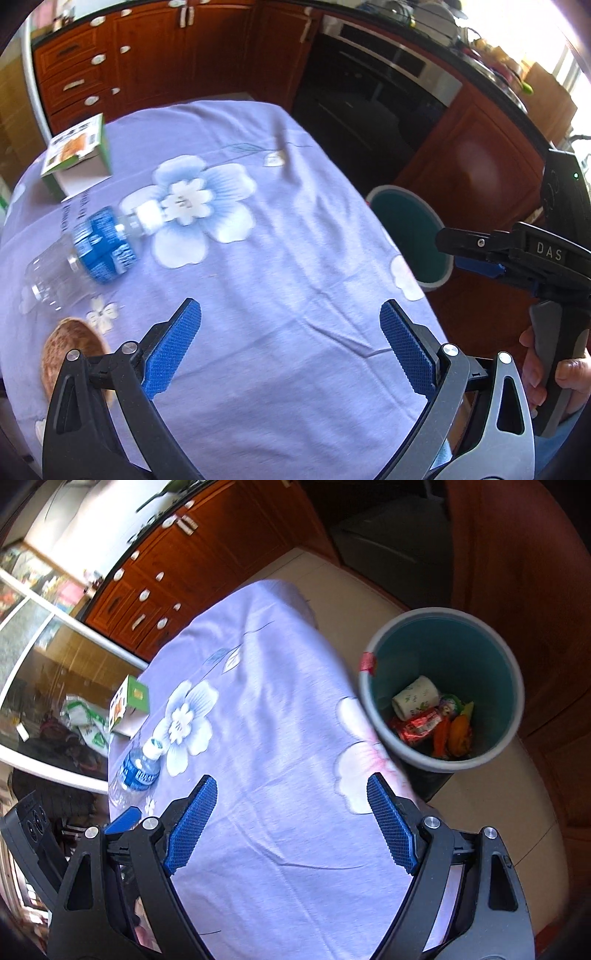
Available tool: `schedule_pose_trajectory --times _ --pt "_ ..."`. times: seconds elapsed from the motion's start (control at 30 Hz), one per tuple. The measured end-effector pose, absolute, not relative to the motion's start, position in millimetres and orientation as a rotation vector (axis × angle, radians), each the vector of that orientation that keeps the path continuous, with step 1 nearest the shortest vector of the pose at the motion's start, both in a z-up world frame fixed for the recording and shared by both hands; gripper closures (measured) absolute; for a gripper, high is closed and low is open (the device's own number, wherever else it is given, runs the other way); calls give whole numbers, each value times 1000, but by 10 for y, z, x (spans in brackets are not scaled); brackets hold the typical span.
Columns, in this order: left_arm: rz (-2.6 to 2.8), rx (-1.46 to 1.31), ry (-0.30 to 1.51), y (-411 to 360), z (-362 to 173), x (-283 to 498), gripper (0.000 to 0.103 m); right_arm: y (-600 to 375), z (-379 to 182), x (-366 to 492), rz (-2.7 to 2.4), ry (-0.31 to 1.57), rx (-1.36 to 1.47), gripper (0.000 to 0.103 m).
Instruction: Collect trash
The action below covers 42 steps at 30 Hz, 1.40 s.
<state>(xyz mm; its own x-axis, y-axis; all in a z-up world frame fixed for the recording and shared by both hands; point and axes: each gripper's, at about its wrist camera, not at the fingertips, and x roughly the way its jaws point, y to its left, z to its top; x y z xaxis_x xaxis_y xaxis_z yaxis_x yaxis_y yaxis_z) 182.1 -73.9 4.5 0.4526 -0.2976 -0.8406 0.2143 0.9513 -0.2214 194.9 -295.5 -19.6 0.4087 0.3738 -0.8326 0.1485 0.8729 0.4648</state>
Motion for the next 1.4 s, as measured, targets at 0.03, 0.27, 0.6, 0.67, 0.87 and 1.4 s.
schedule_pose_trajectory --times 0.03,0.27,0.6,0.67,0.87,1.4 --pt "-302 -96 1052 -639 51 1810 5 -2875 -191 1965 159 1160 508 23" --pt "-165 -174 1031 298 72 1777 5 -2305 -239 2096 225 1208 444 23" --pt "-96 -218 1048 1098 -155 2032 14 -1442 -418 2446 331 1284 375 24" --pt "-119 -207 1066 1086 -199 2089 35 -1351 -444 2513 345 1295 375 23" --pt "-211 -167 1088 887 -266 2189 55 -1198 -492 2692 379 1307 384 23" --pt "-425 -191 1133 171 -287 2166 52 -1409 -606 2879 387 1319 497 23"
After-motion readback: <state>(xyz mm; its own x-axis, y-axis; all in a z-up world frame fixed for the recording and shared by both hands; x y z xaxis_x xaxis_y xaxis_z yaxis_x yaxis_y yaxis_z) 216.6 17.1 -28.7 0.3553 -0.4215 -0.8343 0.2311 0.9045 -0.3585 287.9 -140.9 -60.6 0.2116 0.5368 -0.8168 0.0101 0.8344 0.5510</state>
